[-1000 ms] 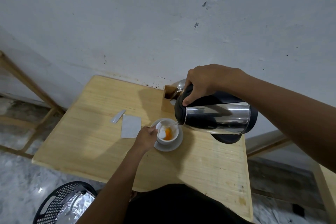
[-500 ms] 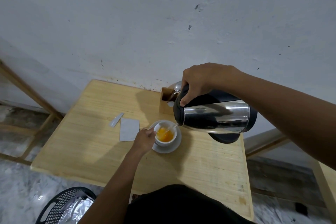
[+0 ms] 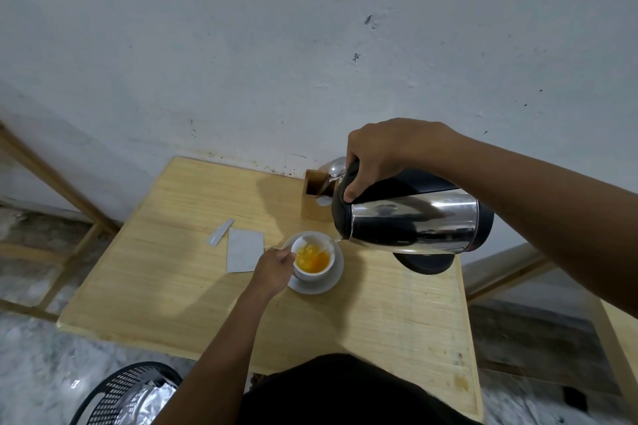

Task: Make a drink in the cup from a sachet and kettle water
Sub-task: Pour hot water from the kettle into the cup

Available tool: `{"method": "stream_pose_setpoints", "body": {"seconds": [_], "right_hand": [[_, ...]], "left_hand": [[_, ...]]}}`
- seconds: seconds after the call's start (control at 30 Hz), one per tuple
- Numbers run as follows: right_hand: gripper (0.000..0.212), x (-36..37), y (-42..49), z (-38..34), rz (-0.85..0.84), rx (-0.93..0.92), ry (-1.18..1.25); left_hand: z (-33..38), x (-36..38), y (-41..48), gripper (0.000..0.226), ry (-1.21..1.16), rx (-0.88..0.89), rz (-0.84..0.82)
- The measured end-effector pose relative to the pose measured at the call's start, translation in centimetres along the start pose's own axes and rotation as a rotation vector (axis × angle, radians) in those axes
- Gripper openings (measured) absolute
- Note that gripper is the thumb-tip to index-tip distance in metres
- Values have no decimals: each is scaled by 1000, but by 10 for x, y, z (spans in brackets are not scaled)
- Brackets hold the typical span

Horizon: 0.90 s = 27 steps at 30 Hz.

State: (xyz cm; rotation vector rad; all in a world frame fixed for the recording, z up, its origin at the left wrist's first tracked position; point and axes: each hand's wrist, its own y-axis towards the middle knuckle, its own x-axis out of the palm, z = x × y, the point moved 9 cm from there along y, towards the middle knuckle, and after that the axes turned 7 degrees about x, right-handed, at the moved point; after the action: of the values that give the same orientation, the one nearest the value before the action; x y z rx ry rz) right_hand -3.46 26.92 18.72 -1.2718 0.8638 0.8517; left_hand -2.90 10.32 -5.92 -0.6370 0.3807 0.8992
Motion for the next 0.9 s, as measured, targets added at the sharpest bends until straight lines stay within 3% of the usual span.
{"method": "stream_pose_setpoints", "body": {"seconds": [0.53, 0.9], "right_hand": [[40, 0, -2, -3, -25, 5, 2], [49, 9, 0, 6, -4, 21, 61]], "left_hand": [[2, -1, 1, 37, 33, 24, -8], [3, -1, 1, 38, 52, 24, -6]]}}
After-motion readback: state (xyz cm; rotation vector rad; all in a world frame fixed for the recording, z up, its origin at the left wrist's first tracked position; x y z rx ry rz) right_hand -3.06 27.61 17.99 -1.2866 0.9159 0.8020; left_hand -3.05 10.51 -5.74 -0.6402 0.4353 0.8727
